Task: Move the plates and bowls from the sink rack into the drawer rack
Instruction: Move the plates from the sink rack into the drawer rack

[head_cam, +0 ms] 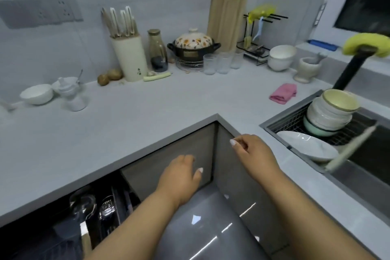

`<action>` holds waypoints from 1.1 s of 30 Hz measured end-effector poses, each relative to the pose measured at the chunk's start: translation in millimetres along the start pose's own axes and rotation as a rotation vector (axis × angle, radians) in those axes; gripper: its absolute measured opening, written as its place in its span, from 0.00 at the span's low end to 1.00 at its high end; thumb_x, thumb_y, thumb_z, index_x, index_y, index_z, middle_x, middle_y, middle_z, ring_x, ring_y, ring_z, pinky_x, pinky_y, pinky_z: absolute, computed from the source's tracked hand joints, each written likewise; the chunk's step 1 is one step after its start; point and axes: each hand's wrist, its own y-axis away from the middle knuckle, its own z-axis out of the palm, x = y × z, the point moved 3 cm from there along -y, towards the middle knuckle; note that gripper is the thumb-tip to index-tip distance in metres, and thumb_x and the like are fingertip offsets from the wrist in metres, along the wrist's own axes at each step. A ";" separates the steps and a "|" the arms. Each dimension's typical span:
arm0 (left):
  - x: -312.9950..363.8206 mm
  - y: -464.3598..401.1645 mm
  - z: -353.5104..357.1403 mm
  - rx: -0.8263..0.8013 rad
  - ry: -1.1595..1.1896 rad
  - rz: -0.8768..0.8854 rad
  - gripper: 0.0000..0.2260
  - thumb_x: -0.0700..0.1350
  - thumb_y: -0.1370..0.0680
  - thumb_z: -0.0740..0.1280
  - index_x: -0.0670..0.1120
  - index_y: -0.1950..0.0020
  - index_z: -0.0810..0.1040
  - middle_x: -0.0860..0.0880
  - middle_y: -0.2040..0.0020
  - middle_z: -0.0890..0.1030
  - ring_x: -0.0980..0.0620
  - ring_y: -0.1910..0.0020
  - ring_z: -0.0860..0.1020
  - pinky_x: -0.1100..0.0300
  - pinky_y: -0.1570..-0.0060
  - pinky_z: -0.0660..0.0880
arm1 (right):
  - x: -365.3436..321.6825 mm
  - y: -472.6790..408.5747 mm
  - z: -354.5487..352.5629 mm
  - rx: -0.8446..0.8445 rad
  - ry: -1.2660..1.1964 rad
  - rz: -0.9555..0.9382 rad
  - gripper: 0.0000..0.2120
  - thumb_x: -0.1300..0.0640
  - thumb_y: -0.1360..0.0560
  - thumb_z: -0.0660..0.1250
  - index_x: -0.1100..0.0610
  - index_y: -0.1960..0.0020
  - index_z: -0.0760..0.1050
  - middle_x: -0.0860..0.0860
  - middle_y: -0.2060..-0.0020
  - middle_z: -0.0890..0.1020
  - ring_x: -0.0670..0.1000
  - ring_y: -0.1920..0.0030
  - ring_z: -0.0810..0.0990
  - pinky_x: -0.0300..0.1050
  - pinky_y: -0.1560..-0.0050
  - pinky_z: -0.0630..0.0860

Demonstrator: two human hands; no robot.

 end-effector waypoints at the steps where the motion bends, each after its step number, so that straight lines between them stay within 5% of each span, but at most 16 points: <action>1: 14.8 -13.5 7.4 -0.014 0.000 0.028 0.21 0.56 0.20 0.57 0.47 0.30 0.67 0.48 0.33 0.71 0.49 0.34 0.69 0.57 0.37 0.68 | 16.6 -7.7 -12.0 0.023 0.008 0.023 0.11 0.47 0.22 0.61 0.53 0.50 0.78 0.49 0.57 0.77 0.48 0.57 0.74 0.40 0.60 0.65; 10: 142.8 -102.7 87.0 -0.249 -0.066 0.258 0.27 0.57 0.18 0.54 0.47 0.22 0.55 0.47 0.22 0.56 0.49 0.23 0.53 0.54 0.25 0.53 | 161.1 -42.8 -100.9 0.150 0.020 0.257 0.10 0.48 0.21 0.60 0.49 0.60 0.72 0.44 0.67 0.73 0.46 0.64 0.72 0.37 0.68 0.61; 17: 192.3 -134.4 134.5 -0.454 -0.185 0.308 0.29 0.60 0.18 0.47 0.48 0.21 0.46 0.49 0.21 0.45 0.52 0.22 0.42 0.51 0.24 0.41 | 234.0 -41.7 -127.3 0.157 0.057 0.393 0.12 0.48 0.22 0.62 0.55 0.51 0.79 0.48 0.60 0.77 0.50 0.58 0.76 0.43 0.61 0.67; 22: 204.4 -144.4 152.5 -0.559 -0.267 0.278 0.32 0.63 0.20 0.44 0.48 0.21 0.43 0.48 0.21 0.41 0.51 0.23 0.39 0.48 0.24 0.40 | 268.3 -45.4 -123.5 0.054 0.137 0.373 0.12 0.47 0.24 0.66 0.52 0.46 0.81 0.48 0.55 0.79 0.51 0.50 0.76 0.46 0.49 0.73; 26: 210.4 -152.8 151.5 -0.574 -0.302 0.276 0.32 0.63 0.20 0.44 0.47 0.21 0.43 0.49 0.21 0.41 0.52 0.23 0.39 0.48 0.24 0.41 | 281.4 -51.5 -117.1 -0.073 0.242 0.340 0.14 0.46 0.26 0.68 0.49 0.43 0.80 0.47 0.49 0.81 0.50 0.43 0.75 0.49 0.38 0.68; 33: 209.7 -147.2 154.1 -0.534 -0.338 0.281 0.33 0.64 0.20 0.45 0.47 0.21 0.41 0.49 0.21 0.40 0.53 0.23 0.37 0.48 0.24 0.41 | 295.1 -67.0 -99.3 -0.269 0.459 0.329 0.09 0.43 0.27 0.68 0.44 0.50 0.81 0.43 0.50 0.83 0.48 0.44 0.77 0.45 0.40 0.60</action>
